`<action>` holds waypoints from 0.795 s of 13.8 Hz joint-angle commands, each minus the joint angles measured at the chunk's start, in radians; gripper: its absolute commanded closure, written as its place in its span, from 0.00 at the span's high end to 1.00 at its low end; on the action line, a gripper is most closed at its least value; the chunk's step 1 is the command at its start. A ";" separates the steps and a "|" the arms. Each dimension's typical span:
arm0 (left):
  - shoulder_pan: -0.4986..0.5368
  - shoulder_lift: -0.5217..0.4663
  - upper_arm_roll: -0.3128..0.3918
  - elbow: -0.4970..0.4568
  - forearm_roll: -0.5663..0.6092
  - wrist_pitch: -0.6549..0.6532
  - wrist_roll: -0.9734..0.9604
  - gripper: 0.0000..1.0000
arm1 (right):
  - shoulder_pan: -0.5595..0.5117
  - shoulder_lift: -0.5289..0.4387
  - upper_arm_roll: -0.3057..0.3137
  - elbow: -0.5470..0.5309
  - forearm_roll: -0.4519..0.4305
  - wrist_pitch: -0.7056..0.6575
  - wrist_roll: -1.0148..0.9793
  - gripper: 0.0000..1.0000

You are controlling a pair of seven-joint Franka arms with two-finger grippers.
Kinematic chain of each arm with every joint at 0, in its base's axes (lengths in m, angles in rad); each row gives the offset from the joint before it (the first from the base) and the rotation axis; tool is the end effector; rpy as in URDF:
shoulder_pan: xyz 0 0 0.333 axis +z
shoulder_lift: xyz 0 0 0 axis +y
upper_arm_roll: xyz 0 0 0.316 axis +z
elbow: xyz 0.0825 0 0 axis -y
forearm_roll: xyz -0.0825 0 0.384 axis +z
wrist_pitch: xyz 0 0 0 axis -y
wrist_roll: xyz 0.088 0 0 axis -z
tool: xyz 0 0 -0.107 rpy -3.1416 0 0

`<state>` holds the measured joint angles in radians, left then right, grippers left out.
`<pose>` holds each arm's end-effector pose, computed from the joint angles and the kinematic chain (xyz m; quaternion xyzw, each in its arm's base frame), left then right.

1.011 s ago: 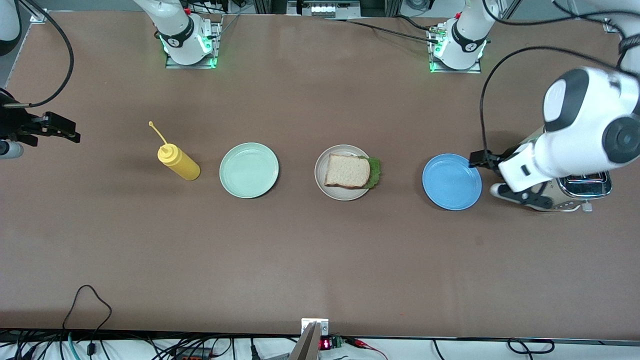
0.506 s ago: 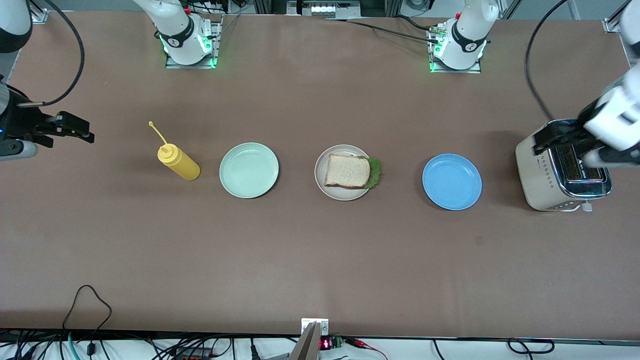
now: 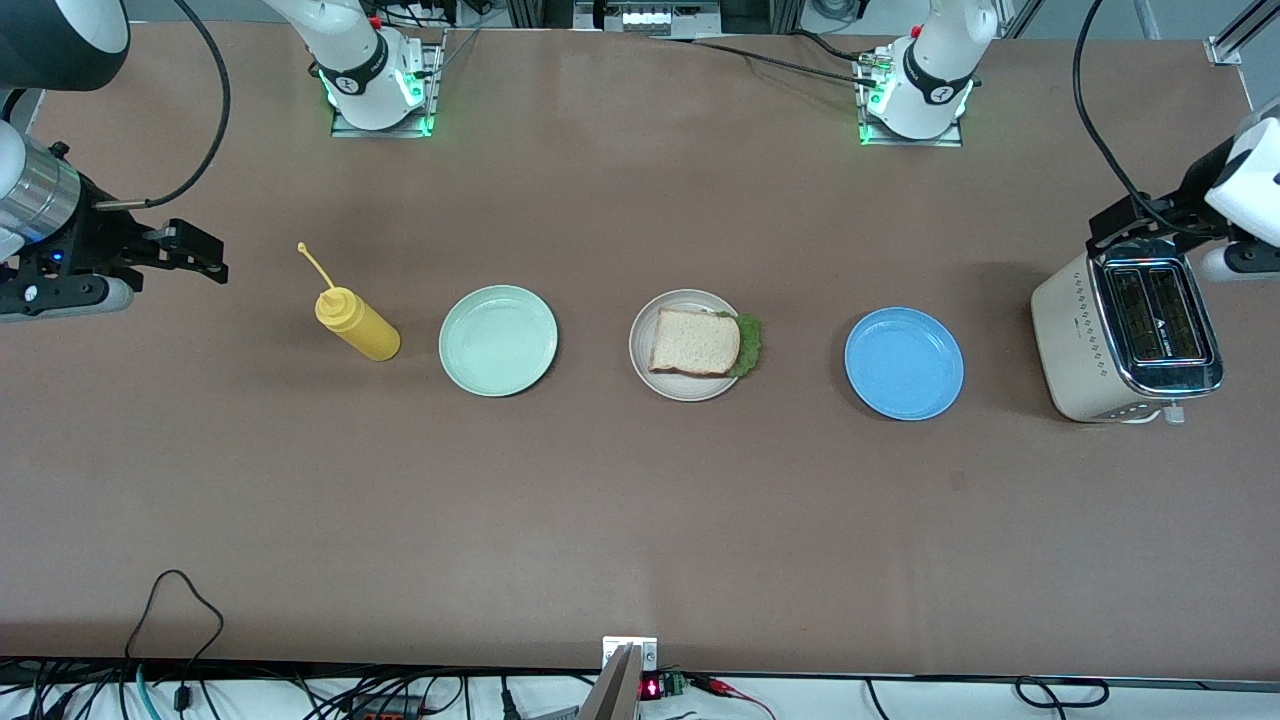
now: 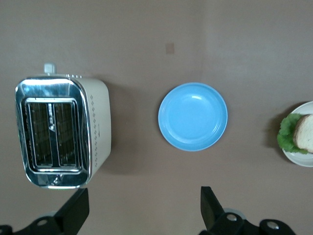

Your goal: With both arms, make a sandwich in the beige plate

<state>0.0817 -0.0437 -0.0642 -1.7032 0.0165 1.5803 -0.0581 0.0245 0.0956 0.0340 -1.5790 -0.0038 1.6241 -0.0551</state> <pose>0.5376 0.0105 0.5868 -0.9985 -0.0374 0.0394 0.0104 0.5843 0.0330 0.5707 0.9981 0.0569 -0.0252 0.0003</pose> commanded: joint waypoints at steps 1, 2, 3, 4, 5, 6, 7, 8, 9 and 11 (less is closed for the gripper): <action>0.015 -0.065 -0.003 -0.067 -0.023 0.021 0.017 1.00 | 0.000 -0.019 -0.003 -0.010 -0.012 -0.006 0.012 1.00; 0.024 -0.065 -0.002 -0.069 -0.024 0.042 0.044 1.00 | 0.000 -0.019 -0.003 -0.010 -0.012 -0.006 0.012 1.00; 0.044 -0.065 -0.003 -0.069 -0.035 0.053 0.069 1.00 | 0.000 -0.019 -0.003 -0.010 -0.012 -0.006 0.012 1.00; 0.049 -0.065 -0.002 -0.069 -0.059 0.056 0.073 1.00 | 0.000 -0.019 -0.005 -0.010 -0.012 -0.006 0.012 1.00; 0.049 -0.067 -0.006 -0.070 -0.059 0.056 0.069 1.00 | 0.000 -0.019 -0.005 -0.009 -0.012 -0.006 0.012 1.00; 0.049 -0.067 -0.012 -0.072 -0.059 0.055 0.054 1.00 | -0.001 -0.019 -0.005 -0.009 -0.012 -0.006 0.012 1.00; 0.049 -0.074 -0.022 -0.085 -0.059 0.056 0.031 1.00 | -0.003 -0.017 -0.006 -0.009 -0.012 -0.006 0.012 1.00; 0.049 -0.080 -0.035 -0.102 -0.059 0.066 0.017 1.00 | -0.003 -0.017 -0.008 -0.009 -0.012 -0.006 0.012 1.00; 0.049 -0.084 -0.042 -0.119 -0.059 0.090 0.017 1.00 | -0.003 -0.017 -0.008 -0.009 -0.012 -0.006 0.014 1.00; 0.049 -0.082 -0.042 -0.122 -0.059 0.093 0.017 1.00 | -0.003 -0.019 -0.008 -0.009 -0.012 -0.006 0.014 1.00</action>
<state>0.1200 -0.0902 -0.0969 -1.7833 -0.0278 1.6506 -0.0352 0.0226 0.0954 0.0246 -1.5789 -0.0042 1.6241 -0.0531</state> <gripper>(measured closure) 0.000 0.000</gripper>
